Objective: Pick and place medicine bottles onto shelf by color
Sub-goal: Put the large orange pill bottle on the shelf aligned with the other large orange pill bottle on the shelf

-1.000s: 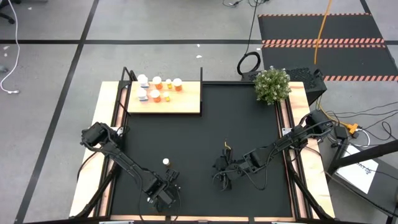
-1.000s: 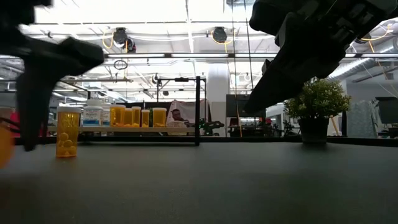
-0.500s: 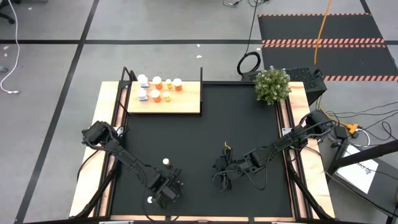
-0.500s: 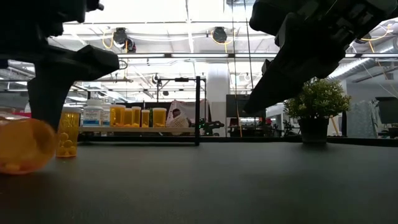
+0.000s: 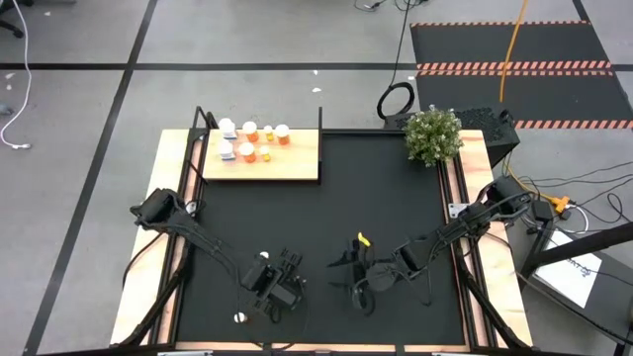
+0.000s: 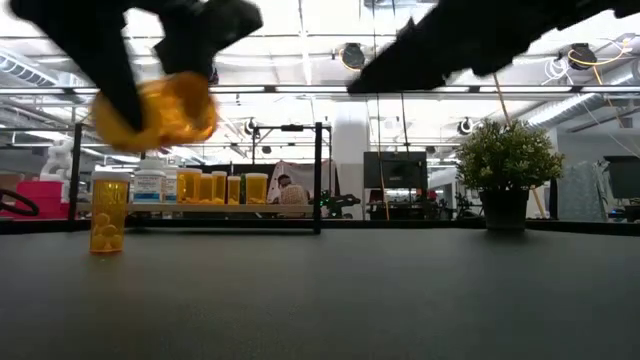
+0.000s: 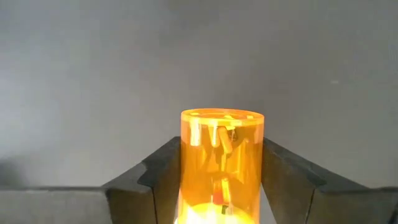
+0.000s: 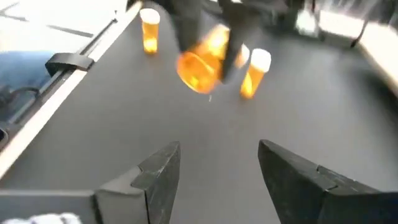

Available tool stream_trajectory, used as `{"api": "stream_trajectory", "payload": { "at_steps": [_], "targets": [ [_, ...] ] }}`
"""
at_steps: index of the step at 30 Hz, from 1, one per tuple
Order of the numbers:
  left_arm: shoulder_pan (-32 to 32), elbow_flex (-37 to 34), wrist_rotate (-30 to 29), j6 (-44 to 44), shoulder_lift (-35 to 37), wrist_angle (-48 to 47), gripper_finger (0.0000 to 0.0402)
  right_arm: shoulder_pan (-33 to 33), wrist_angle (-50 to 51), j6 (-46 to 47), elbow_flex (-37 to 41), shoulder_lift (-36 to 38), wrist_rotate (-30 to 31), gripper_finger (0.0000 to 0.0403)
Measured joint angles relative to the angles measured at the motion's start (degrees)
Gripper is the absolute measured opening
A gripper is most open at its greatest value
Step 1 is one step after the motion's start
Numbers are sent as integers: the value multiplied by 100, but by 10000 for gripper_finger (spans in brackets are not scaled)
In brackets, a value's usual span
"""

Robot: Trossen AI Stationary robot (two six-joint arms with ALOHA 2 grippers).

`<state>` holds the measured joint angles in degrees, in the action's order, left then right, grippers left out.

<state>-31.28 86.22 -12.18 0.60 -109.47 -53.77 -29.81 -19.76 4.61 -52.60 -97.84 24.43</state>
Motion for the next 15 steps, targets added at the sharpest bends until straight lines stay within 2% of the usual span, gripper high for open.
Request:
{"api": "stream_trajectory", "payload": {
  "at_steps": [7, 10, 15],
  "targets": [
    [415, 701, -337, -97, 2, -346, 188, -103, -570, -2337, 2, 0, 727, 213],
    [566, 801, -342, -193, 2, -344, 193, -61, -923, -2929, 0, -3, 798, 221],
    [807, 815, -339, -266, 2, -341, 189, -56, -1105, -3741, 0, -142, 832, 257]
  ]
}}
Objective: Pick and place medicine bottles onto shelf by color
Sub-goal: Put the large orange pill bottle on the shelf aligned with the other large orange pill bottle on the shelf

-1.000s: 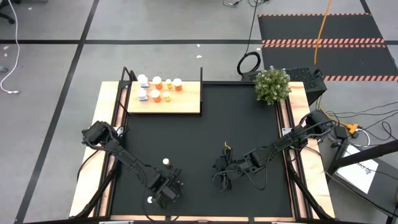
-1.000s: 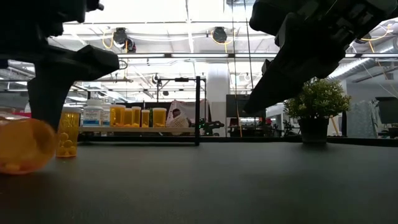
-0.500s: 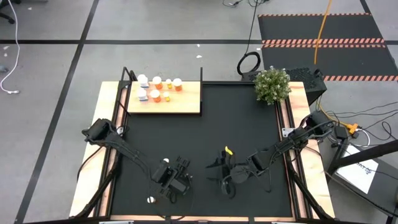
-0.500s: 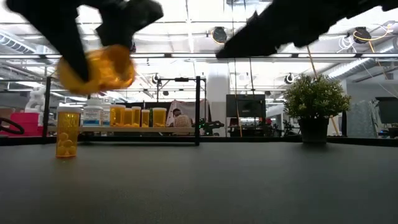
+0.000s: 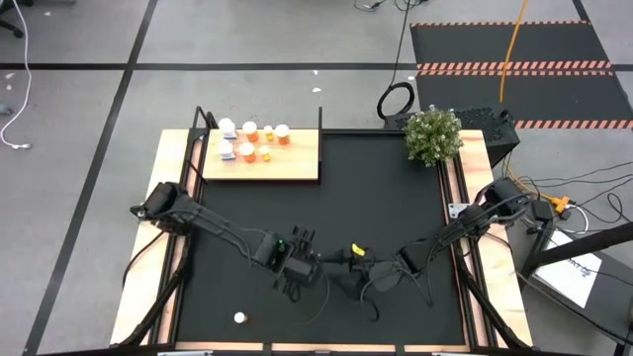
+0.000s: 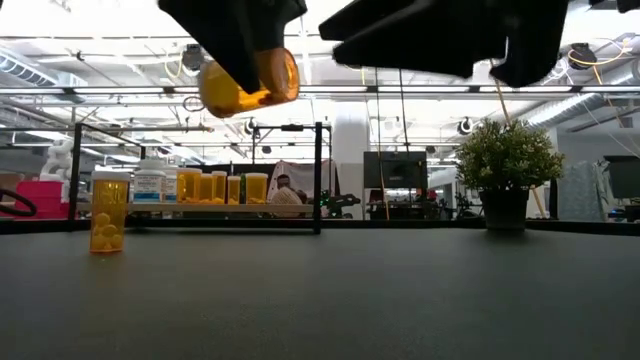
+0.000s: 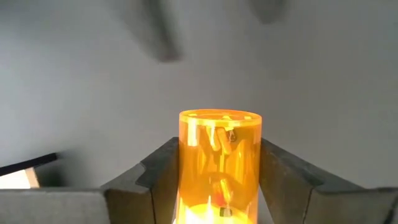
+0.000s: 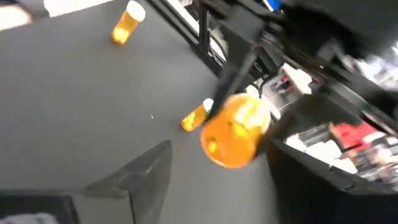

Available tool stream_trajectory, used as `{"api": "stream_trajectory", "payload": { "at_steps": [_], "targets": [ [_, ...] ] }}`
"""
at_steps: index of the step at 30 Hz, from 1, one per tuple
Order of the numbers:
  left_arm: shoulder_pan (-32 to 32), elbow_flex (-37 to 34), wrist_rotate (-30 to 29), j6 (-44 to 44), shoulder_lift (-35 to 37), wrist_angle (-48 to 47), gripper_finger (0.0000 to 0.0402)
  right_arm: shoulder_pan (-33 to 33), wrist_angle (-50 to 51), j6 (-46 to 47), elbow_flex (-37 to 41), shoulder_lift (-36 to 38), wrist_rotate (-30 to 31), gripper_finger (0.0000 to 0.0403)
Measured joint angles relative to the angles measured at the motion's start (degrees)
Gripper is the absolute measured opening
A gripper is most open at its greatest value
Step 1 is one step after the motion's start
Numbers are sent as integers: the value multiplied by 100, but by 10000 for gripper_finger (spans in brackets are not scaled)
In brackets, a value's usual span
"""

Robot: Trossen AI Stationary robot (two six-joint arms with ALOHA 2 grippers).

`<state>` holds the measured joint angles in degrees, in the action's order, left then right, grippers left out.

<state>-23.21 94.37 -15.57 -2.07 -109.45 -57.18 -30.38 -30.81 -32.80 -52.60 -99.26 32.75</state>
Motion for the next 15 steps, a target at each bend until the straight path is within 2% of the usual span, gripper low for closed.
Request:
{"api": "stream_trajectory", "payload": {
  "at_steps": [4, 8, 15],
  "targets": [
    [145, 0, -9, 41, 0, 34, 190, 10, -447, -829, 0, -233, 169, 279],
    [187, 0, -7, 85, 0, 38, 196, 61, -919, -1568, 0, -461, 209, 283],
    [187, 0, 2, 140, 0, 46, 190, 331, -938, -1899, 0, -567, 312, 283]
  ]
}}
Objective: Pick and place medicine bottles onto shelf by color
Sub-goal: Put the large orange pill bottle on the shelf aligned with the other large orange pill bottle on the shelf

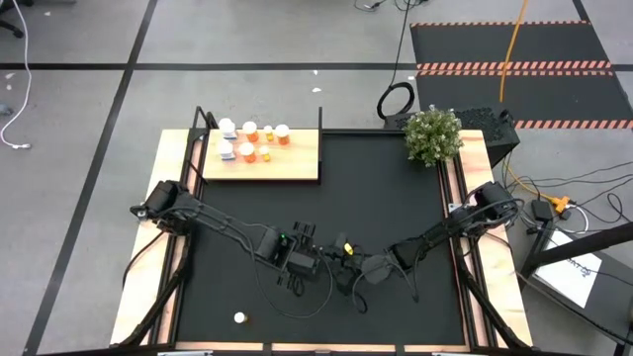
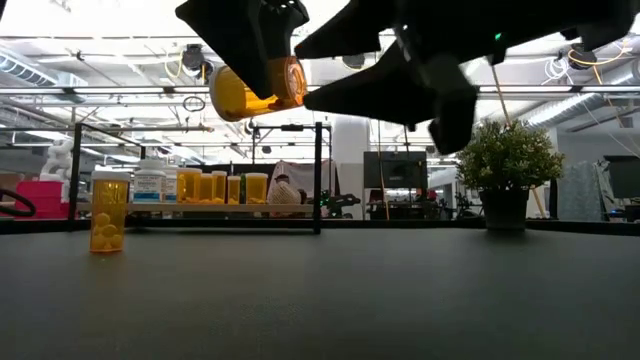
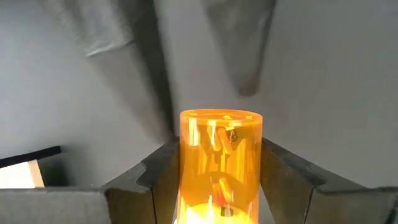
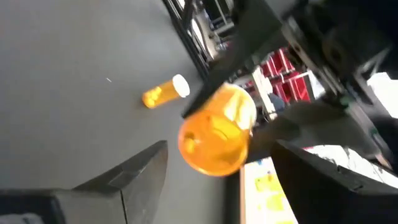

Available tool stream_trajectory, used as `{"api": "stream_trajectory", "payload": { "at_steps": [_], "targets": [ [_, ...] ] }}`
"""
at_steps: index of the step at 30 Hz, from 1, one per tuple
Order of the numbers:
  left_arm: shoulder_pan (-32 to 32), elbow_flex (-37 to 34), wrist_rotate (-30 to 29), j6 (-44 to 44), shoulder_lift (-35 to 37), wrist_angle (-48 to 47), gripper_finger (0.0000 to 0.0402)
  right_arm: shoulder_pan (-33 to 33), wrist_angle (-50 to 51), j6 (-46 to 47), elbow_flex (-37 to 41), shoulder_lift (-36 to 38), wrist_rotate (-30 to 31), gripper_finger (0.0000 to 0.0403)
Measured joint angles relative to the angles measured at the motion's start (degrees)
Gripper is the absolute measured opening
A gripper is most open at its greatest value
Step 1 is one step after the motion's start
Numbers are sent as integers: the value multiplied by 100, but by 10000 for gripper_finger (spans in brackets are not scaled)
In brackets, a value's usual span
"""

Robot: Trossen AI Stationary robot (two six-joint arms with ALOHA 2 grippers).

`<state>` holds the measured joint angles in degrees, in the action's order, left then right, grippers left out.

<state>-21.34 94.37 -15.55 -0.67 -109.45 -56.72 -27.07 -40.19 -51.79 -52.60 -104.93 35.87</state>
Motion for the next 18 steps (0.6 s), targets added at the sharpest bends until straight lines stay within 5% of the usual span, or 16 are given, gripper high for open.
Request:
{"api": "stream_trajectory", "payload": {
  "at_steps": [18],
  "targets": [
    [174, 0, 28, 278, 0, 370, 202, 199, -120, -447, 0, -1, -310, 221]
  ]
}}
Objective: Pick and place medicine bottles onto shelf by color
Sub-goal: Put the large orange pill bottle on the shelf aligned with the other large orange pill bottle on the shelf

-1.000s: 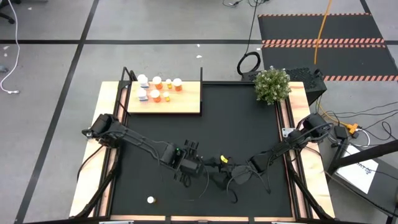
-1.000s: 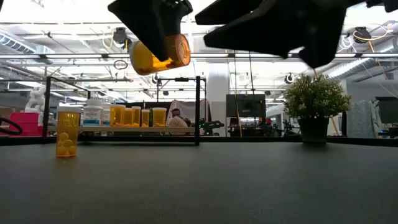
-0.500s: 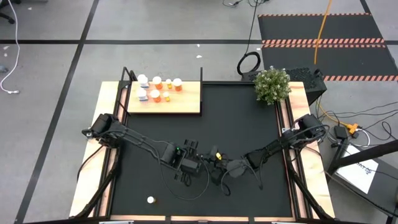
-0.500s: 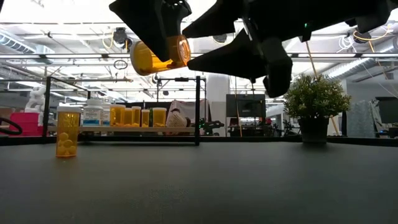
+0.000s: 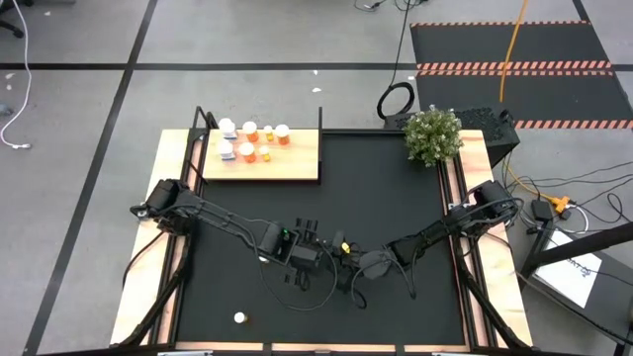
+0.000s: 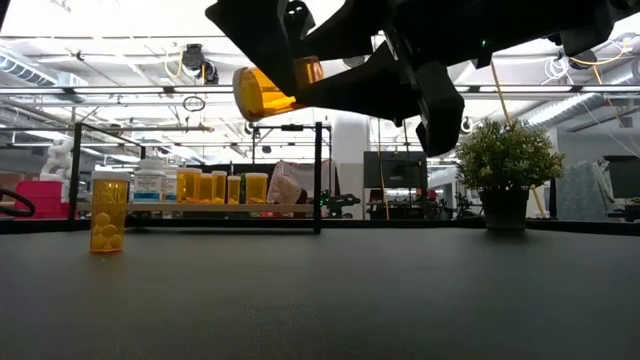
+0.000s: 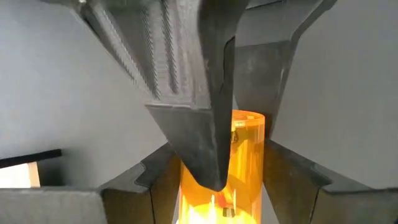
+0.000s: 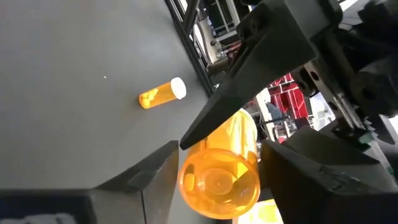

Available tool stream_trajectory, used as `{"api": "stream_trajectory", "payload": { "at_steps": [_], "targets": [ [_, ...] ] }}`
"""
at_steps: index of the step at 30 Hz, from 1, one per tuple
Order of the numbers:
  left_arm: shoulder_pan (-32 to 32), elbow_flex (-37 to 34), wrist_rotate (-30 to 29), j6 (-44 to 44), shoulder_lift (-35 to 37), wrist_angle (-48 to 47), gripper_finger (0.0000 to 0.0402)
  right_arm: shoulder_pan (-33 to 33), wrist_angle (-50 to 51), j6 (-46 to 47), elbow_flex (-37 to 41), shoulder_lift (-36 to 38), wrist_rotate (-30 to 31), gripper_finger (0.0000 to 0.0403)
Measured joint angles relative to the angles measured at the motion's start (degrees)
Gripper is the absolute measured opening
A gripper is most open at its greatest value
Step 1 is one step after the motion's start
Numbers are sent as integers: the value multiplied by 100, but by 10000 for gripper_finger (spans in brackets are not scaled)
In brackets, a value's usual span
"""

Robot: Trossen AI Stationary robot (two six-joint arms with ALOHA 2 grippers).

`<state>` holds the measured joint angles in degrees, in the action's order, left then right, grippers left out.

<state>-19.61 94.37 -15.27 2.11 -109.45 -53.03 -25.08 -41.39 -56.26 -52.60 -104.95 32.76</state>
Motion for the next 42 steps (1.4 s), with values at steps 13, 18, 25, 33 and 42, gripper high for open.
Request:
{"api": "stream_trajectory", "payload": {
  "at_steps": [13, 18, 25, 33, 42],
  "targets": [
    [-49, 0, 38, 129, 0, 66, 203, -7, 72, 198, 0, 5, -21, 181],
    [-134, -9, -57, 141, -2, 291, 224, -11, 97, 235, 0, 7, -23, 185],
    [-272, -9, -190, 48, -4, 303, 292, -17, 86, 337, -2, 7, -6, 181],
    [-460, 4, -758, -33, 357, 287, 332, -33, 140, 478, -2, 4, 44, 181],
    [-774, 2, -1748, 214, 925, -285, 333, -83, 122, 637, -2, 13, 77, 182]
  ]
}}
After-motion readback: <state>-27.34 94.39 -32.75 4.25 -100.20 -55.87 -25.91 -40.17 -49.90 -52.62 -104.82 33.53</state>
